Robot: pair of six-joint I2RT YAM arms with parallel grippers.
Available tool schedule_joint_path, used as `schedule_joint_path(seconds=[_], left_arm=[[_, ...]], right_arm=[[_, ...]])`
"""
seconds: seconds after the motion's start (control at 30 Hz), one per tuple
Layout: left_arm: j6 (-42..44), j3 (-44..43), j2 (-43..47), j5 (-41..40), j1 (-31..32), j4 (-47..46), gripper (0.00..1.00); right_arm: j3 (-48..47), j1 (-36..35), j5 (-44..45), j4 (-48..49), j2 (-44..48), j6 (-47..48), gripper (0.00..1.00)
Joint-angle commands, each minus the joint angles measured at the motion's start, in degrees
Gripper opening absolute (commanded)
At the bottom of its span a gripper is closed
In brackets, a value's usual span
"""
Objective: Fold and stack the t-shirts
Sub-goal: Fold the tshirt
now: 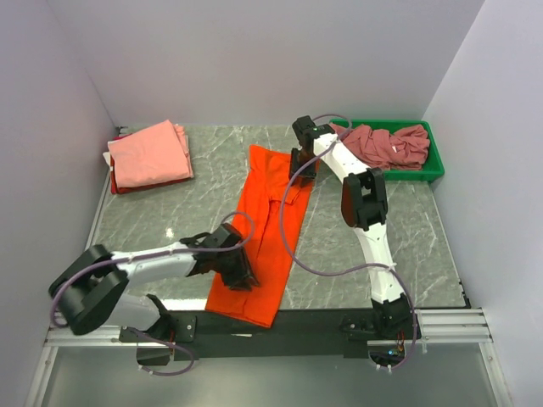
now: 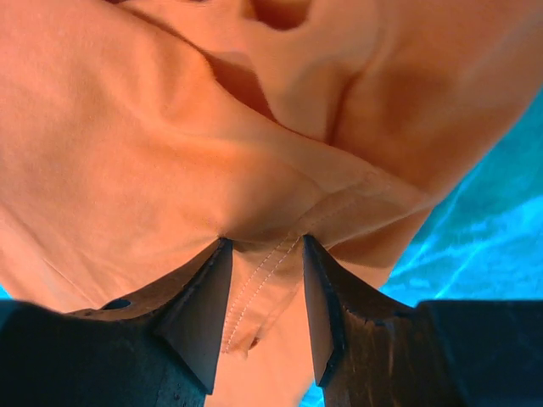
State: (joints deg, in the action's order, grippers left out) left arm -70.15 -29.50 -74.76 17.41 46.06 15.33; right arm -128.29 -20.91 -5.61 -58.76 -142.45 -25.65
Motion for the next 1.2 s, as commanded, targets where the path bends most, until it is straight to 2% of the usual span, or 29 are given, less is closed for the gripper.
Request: schedule_joint_path(seconds=[0.0,0.2,0.37,0.6,0.8,0.9,0.97,1.0,1.03,1.13,1.17], left_arm=[[-0.87,-5.83,-5.02,2.36,3.32,-4.17,0.39],[1.15,-14.62,-14.08,3.33,8.77,-3.64,0.39],[2.12,-20.24,-17.61,1.77,11.42,-1.19,0.38],[1.24,-23.5,-11.29,-6.75,11.42,4.96,0.39],[-0.51,-22.28,-2.42,-14.93,11.07,14.52,0.4],[-2.62,-18.94,3.29,-17.15,9.84,19.45,0.41],[-3.76,-16.04,6.28,-19.06,7.56,22.27,0.41],[-3.85,-15.16,9.34,-19.43,6.51,23.42,0.41],[-3.68,-13.59,10.94,-19.95,4.15,25.52,0.41],[-0.96,-11.12,16.83,-20.93,-1.65,27.11,0.42],[1.4,-10.59,17.8,-20.84,-3.33,27.9,0.42]], right_arm=[[-3.37,1.39,0.78,0.75,-2.83,0.51,0.47],[-4.78,1.75,-1.42,1.72,-3.71,0.95,0.47],[-5.48,1.75,-4.49,2.25,-3.71,2.0,0.47],[0.14,1.66,-11.53,9.62,4.28,4.38,0.48],[5.14,1.66,-12.59,12.27,17.52,4.56,0.49],[14.0,1.13,-11.71,13.58,26.91,3.33,0.49],[23.84,-0.27,-10.92,14.64,32.21,2.63,0.49],[27.62,-0.88,-10.22,15.95,37.72,1.58,0.49],[35.31,-2.89,-9.17,16.74,40.47,0.78,0.49],[47.3,-7.11,-7.32,20.17,51.02,-3.78,0.49],[54.3,-10.79,-5.31,20.79,53.48,-5.45,0.49]])
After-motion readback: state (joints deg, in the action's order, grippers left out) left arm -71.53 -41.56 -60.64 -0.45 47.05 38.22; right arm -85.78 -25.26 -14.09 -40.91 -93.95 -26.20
